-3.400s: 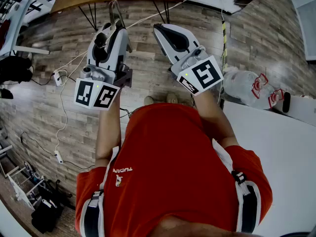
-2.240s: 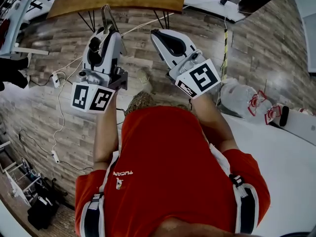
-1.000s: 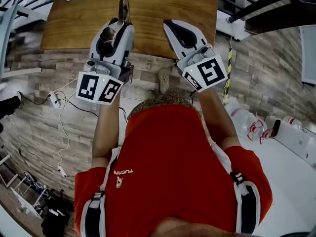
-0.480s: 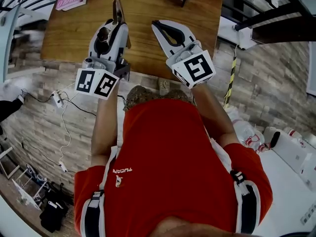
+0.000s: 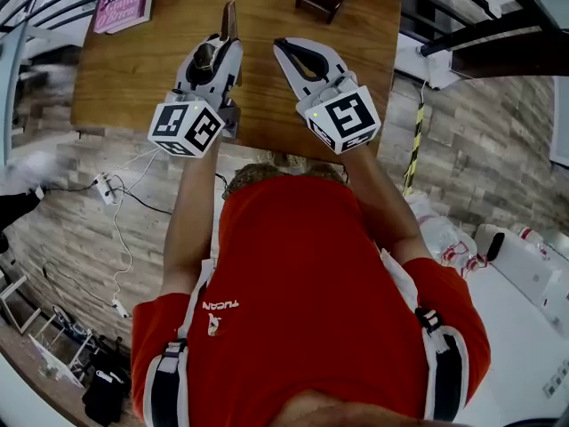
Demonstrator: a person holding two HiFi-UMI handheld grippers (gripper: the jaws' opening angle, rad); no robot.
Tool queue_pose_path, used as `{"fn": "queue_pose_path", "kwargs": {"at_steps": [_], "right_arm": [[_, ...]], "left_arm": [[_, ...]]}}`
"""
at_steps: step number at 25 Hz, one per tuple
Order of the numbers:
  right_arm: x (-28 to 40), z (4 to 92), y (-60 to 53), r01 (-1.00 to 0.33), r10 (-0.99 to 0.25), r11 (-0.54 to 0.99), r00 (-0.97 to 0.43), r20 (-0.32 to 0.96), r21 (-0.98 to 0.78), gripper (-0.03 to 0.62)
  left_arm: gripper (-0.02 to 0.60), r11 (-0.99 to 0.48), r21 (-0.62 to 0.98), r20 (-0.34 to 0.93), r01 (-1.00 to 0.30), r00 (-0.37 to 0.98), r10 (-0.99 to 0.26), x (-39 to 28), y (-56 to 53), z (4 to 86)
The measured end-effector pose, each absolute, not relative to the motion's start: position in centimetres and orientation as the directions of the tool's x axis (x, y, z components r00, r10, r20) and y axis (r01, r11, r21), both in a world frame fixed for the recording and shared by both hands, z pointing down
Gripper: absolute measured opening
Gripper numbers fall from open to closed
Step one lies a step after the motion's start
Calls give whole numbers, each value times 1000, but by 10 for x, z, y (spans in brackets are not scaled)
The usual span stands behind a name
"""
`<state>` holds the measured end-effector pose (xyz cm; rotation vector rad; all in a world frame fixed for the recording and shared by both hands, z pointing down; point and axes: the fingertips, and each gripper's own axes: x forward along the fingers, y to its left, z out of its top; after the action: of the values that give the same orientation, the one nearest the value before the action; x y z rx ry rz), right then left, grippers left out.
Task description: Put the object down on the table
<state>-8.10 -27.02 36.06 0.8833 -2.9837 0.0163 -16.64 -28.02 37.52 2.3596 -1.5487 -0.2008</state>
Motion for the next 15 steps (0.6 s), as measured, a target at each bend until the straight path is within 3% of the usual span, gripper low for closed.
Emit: {"fn": "queue_pose_path", "kwargs": {"at_steps": [15], "right_arm": [[-107,414,-317,-599,-590,800,-796,136,-36,25]], "left_arm": [[183,-256,368,340,-894,386,-858,-184,-344,488]]}}
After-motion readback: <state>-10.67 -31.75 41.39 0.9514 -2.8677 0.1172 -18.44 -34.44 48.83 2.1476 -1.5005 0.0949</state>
